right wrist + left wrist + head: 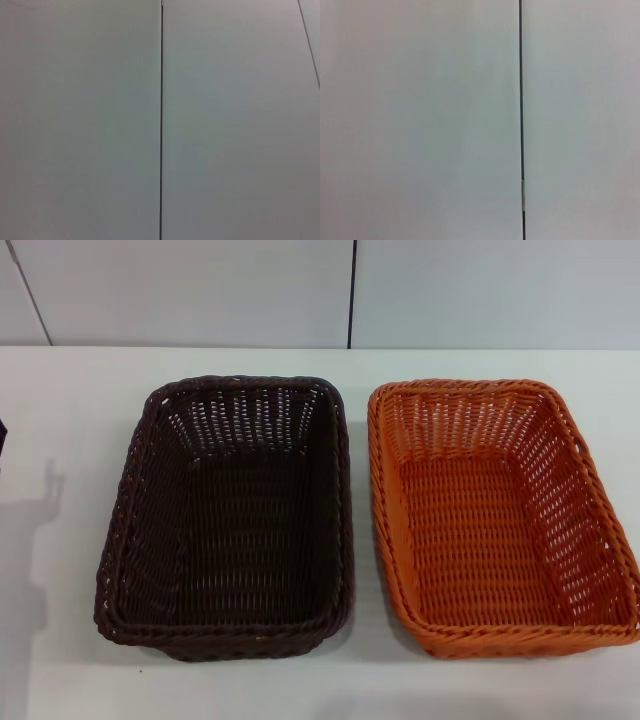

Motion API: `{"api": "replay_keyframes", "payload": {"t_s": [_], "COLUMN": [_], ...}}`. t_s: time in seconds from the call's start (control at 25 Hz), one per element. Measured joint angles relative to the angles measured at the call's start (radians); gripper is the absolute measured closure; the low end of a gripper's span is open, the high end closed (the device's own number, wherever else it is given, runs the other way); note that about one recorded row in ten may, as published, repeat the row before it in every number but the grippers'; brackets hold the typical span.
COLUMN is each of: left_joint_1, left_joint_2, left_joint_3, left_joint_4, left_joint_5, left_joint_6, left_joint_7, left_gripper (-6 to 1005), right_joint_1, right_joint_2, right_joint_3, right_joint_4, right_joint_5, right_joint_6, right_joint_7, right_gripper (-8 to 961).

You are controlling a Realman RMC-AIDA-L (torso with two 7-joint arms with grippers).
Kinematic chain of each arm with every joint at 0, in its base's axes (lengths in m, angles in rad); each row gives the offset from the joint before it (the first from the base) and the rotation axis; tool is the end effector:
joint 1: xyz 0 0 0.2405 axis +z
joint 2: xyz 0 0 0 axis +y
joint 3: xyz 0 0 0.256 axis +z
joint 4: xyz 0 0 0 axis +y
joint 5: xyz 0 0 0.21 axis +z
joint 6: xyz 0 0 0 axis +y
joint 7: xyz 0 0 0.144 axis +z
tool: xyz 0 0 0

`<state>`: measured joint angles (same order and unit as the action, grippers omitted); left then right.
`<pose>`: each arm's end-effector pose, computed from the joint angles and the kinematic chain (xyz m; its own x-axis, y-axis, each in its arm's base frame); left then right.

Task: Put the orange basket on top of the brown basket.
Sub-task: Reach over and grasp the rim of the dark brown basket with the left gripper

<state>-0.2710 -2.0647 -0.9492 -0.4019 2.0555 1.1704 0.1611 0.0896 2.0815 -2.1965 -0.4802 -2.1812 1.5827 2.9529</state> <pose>-0.3519 0.3045 0.0159 0.7300 -0.0929 0.6771 0.6795 0.2041 -0.7047 0.3296 0.2369 0.0406 0.7403 0.3985 -0.5414 -0.6578 0.2633 -0.7057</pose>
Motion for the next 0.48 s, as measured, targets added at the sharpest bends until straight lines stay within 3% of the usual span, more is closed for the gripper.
{"api": "replay_keyframes", "payload": {"t_s": [0.48], "left_joint_1": [-0.005], "left_joint_2": [0.000], "left_joint_3": [-0.003], "left_joint_4": [0.001], "left_joint_5": [0.000], "left_joint_6": [-0.001], "left_joint_7": [0.000], "left_gripper": [209], "right_joint_1": [0.004], "right_joint_2": [0.000], "right_joint_3": [-0.009], "right_joint_4": [-0.004], "right_joint_5": [0.000], "right_joint_6": [-0.005], "right_joint_7": [0.000], "right_gripper": [130]}}
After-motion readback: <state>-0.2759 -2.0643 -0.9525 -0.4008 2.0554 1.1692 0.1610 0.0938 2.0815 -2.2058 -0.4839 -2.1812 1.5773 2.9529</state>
